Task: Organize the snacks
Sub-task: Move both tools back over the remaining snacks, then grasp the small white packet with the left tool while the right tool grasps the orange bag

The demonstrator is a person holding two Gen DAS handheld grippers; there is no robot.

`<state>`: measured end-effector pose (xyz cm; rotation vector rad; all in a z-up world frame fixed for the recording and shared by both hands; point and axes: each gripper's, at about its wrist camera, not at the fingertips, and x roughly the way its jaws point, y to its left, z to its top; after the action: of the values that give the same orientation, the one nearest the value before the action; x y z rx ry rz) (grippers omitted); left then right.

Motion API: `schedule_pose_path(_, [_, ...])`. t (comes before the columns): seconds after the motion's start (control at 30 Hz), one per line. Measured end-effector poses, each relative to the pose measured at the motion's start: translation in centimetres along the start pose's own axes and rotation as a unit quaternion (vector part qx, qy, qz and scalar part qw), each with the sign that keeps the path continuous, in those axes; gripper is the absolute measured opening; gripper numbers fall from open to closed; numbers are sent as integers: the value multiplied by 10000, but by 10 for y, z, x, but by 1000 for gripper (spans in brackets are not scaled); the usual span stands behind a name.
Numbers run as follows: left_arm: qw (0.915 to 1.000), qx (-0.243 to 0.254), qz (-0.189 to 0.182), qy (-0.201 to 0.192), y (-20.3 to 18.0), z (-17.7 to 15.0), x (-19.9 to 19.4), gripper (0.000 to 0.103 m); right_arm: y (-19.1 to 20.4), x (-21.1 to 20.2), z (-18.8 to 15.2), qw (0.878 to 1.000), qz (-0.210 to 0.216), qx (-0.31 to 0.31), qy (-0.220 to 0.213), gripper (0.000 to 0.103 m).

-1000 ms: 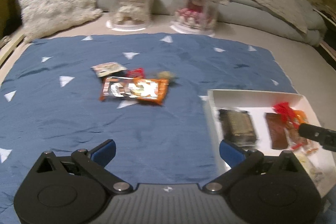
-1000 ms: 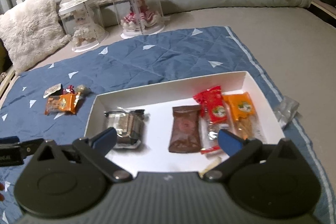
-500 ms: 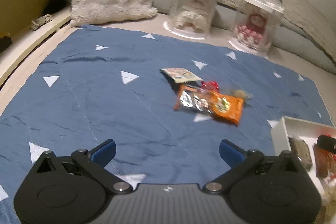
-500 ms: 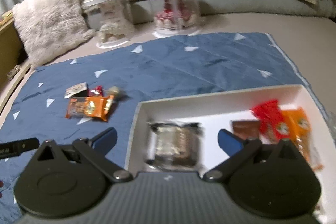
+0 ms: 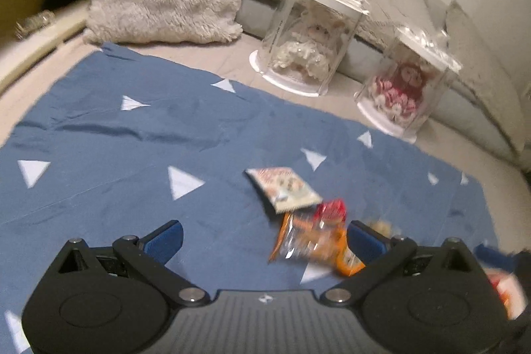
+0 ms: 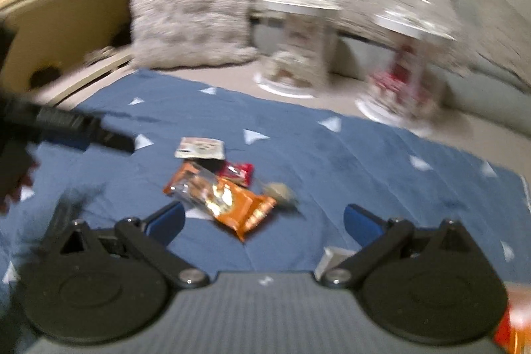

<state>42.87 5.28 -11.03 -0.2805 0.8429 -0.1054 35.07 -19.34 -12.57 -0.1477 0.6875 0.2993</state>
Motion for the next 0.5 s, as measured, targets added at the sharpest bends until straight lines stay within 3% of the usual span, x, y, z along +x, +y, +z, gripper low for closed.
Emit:
schedule_pose_path(0.37, [9983,-157,-120,550,-8,48,82,101,25,77,24,9815,637,-1764,393,102])
schedule_pose_path(0.5, [9948,-401,-108,932,-8,50,106,90,30,97,17,9696,694,-2262,625,99])
